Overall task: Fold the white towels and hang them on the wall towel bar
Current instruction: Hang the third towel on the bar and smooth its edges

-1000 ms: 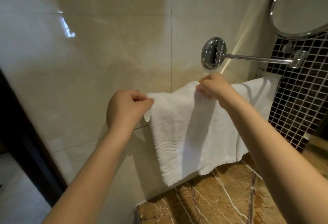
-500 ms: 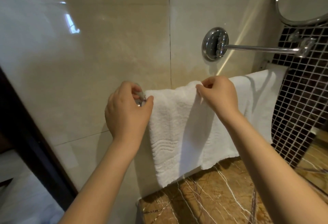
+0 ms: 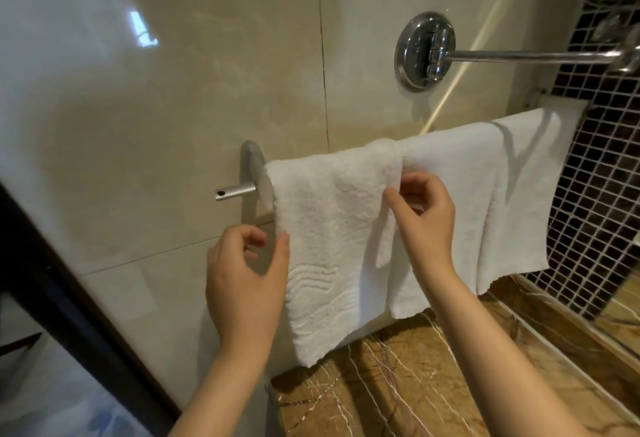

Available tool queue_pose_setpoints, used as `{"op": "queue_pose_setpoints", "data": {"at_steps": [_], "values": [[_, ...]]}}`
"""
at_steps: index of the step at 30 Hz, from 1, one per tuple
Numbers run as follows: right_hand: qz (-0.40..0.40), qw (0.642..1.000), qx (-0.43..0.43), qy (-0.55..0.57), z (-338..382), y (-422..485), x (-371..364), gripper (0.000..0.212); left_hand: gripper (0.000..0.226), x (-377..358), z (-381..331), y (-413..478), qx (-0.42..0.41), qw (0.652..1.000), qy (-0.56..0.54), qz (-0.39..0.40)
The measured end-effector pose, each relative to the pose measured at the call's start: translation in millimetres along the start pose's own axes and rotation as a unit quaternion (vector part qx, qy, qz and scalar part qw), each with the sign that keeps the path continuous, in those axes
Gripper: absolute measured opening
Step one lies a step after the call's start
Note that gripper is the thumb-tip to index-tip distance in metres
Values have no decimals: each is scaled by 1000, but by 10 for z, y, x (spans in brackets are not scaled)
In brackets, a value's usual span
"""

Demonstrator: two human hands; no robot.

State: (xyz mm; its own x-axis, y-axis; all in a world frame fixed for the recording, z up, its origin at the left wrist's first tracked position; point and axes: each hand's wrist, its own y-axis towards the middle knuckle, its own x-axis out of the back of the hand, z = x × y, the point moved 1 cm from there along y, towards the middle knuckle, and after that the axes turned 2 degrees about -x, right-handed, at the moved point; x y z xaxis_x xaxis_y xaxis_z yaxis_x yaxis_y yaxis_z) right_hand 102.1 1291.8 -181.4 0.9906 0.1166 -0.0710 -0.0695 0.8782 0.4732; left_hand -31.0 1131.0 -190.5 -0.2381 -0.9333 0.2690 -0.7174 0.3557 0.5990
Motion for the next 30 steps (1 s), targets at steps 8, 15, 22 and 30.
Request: {"op": "queue_pose_setpoints", "data": {"at_steps": [8,15,22,30], "values": [[74,991,-37,102,-135,67,0,5,13,-155,59,225,-4,990,-117,84],[123,967,-101,199,-176,147,0,13,31,-245,-79,257,47,977,-191,86],[144,961,-116,207,-147,196,28,18,40,-256,-34,278,44,972,-224,51],[76,987,-75,119,-181,162,-14,9,20,-261,-43,238,40,976,-211,31]]}}
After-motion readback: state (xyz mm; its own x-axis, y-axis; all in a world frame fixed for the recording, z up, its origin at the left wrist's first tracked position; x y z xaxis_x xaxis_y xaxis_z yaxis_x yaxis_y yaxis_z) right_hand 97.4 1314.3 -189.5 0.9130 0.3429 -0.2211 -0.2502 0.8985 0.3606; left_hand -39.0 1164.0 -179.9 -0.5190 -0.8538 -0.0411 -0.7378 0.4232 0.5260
